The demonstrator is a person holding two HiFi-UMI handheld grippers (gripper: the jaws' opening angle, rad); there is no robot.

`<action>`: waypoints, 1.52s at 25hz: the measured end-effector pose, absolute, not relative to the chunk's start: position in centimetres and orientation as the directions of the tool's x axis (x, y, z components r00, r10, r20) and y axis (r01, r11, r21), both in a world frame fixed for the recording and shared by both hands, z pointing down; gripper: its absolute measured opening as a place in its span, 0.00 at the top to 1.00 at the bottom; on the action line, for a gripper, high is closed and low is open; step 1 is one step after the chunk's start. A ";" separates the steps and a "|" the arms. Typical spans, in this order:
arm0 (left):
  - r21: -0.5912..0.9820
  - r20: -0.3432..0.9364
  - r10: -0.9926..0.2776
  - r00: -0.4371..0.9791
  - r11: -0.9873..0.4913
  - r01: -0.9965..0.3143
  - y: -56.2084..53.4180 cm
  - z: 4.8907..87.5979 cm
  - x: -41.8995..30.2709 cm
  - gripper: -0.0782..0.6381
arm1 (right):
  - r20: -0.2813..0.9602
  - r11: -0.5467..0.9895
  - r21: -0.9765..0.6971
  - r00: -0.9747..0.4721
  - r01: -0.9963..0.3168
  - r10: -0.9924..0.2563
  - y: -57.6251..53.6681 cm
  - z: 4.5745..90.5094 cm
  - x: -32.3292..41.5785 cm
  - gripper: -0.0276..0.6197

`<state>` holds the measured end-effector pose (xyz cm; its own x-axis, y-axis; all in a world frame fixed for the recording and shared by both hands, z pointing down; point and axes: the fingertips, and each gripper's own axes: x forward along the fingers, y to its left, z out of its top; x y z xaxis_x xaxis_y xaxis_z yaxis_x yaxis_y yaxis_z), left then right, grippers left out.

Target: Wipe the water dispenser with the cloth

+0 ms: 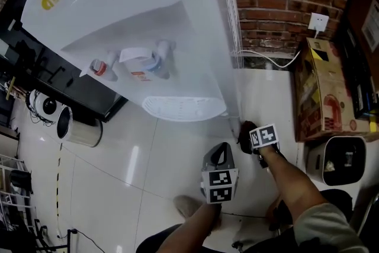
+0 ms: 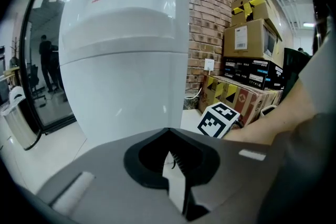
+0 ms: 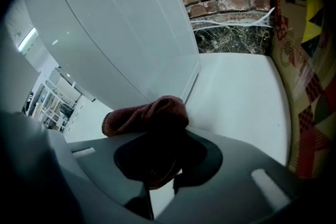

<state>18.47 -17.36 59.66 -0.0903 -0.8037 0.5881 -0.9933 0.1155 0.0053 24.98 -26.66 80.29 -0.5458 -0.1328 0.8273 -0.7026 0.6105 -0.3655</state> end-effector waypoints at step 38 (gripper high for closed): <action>-0.157 0.036 -0.972 -0.233 0.225 -0.962 -20.4 20.7 18.2 0.89 | -0.316 0.883 0.110 -0.858 -0.456 -0.404 -32.5 0.4 23.4 0.82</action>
